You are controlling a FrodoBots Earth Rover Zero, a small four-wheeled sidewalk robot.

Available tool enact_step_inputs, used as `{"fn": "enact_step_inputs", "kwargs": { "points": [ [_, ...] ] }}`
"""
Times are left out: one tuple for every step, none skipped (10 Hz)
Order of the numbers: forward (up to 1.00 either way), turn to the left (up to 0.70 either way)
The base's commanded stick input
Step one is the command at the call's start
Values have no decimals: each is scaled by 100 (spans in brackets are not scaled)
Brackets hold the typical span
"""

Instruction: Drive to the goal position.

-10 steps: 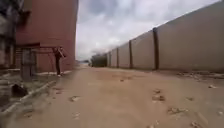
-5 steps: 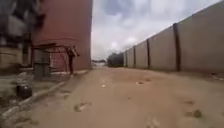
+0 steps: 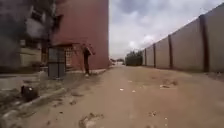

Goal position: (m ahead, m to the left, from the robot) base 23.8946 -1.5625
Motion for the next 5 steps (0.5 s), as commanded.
{"fn": "enact_step_inputs", "kwargs": {
  "points": [
    [100, 0],
    [100, 0],
    [100, 0],
    [100, -11],
    [100, -27]
  ]
}}
